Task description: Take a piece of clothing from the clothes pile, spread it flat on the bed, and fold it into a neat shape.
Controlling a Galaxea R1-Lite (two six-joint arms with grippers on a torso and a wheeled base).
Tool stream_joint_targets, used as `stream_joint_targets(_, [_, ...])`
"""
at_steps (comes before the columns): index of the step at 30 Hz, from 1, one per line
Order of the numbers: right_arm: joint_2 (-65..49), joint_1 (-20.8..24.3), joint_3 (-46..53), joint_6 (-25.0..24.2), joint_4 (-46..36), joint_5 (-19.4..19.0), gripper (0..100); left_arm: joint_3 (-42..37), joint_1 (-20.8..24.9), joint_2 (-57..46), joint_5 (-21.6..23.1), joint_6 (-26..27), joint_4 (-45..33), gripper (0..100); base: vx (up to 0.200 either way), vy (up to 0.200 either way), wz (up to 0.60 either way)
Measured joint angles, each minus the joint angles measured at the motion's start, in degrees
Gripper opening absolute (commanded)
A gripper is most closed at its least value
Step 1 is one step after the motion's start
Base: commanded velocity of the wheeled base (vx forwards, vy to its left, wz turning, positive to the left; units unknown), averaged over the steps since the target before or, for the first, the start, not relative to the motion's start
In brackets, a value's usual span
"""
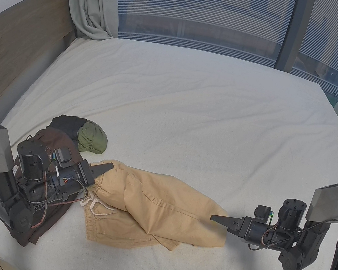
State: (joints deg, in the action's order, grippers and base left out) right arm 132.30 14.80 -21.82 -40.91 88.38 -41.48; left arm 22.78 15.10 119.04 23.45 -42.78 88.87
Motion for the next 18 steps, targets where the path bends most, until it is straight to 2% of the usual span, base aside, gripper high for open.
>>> stream_joint_targets(13, [3.3, 3.5, -1.9, -0.2, 0.1, 1.3, 100, -0.1, 0.2, 0.0, 0.0, 1.7, 0.0, 0, 0.0, 0.0, 0.0])
stream_joint_targets(14, [3.4, 3.6, -2.0, -0.2, 0.1, 1.5, 0, -0.1, 0.2, 0.0, 0.1, 1.9, 0.0, 0, 0.0, 0.0, 0.0])
stream_joint_targets(18, [3.7, 3.7, -2.1, -0.1, 0.1, 1.5, 0, -0.1, 0.2, 0.0, 0.1, 1.9, 0.0, 0, 0.0, 0.0, 0.0])
